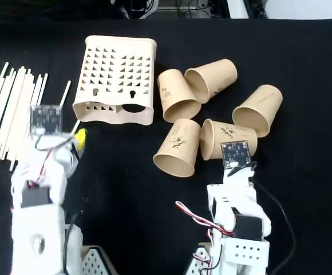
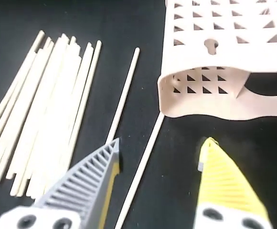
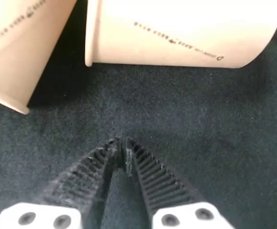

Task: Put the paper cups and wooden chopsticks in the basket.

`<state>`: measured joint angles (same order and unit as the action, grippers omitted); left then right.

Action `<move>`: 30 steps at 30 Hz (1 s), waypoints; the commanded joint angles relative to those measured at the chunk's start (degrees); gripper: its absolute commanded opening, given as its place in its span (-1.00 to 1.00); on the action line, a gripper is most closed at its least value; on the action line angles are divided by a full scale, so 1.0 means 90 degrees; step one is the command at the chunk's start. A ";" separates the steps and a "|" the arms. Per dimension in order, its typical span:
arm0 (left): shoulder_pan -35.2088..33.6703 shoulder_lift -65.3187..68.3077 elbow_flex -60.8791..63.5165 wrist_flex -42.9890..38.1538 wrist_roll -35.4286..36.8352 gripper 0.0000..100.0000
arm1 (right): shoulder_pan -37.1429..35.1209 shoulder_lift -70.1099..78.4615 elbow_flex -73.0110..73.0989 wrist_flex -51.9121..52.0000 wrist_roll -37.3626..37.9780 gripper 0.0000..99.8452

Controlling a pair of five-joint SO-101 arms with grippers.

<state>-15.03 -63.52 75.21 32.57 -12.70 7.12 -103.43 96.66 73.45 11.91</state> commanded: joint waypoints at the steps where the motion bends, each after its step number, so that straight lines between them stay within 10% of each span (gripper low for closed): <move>1: 0.0073 0.2168 -0.1158 -0.0850 -0.0039 -0.46 | 0.0029 -0.0425 -0.0015 0.0059 0.0000 -0.97; 19: 0.0669 0.6505 -0.2349 -0.5265 0.0781 -0.74 | 0.0029 -0.0425 -0.0015 0.0059 0.0000 -0.97; 30: 0.0855 0.6945 -0.2349 -0.5695 0.0518 -0.95 | 0.0029 -0.0425 -0.0015 0.0059 0.0000 -0.97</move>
<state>-8.09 -0.75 56.92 -17.45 -6.20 7.12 -103.43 96.66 73.45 11.91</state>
